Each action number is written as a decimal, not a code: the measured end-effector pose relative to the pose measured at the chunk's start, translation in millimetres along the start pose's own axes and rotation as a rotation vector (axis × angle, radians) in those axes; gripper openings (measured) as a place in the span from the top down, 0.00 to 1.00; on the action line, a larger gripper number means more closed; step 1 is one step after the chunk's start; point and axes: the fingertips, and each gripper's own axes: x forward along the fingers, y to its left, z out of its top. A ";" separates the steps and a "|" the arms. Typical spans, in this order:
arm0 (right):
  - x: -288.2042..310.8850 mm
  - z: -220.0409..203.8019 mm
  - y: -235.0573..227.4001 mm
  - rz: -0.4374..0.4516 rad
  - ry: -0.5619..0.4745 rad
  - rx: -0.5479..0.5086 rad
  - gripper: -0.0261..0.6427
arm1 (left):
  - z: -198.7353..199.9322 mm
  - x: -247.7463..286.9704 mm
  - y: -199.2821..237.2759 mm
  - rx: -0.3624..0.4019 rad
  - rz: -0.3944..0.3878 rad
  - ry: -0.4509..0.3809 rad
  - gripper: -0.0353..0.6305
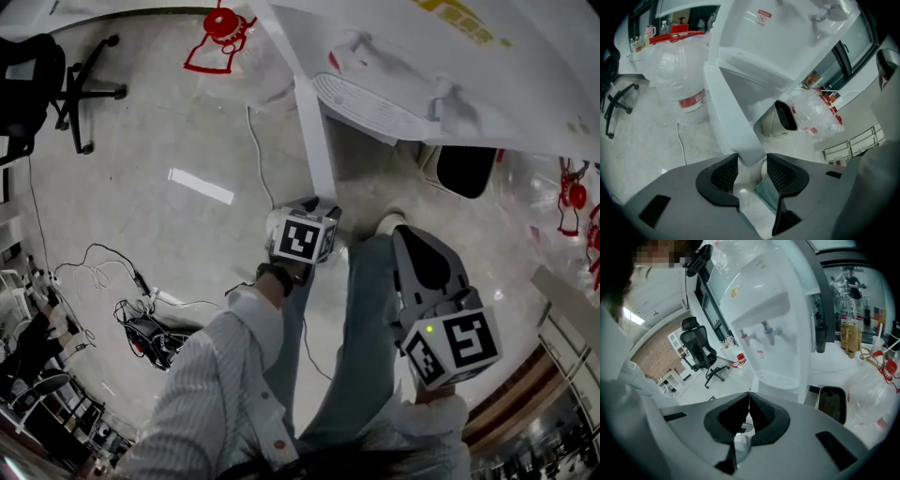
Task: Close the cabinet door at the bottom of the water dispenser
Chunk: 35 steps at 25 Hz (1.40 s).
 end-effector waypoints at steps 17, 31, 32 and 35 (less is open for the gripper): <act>-54.5 -31.0 -60.5 -0.161 -0.128 0.198 0.94 | 38.4 43.9 -71.0 0.258 -0.032 0.087 0.67; -67.8 -36.9 -127.3 -0.136 -0.096 0.198 0.94 | 98.4 87.3 -109.3 0.280 0.038 0.054 0.67; -68.5 -36.5 -131.4 -0.132 -0.093 0.198 0.94 | 103.5 90.5 -112.1 0.275 0.042 0.049 0.67; -70.4 -36.6 -142.6 -0.126 -0.078 0.196 0.94 | 116.1 98.3 -119.1 0.254 0.044 0.038 0.67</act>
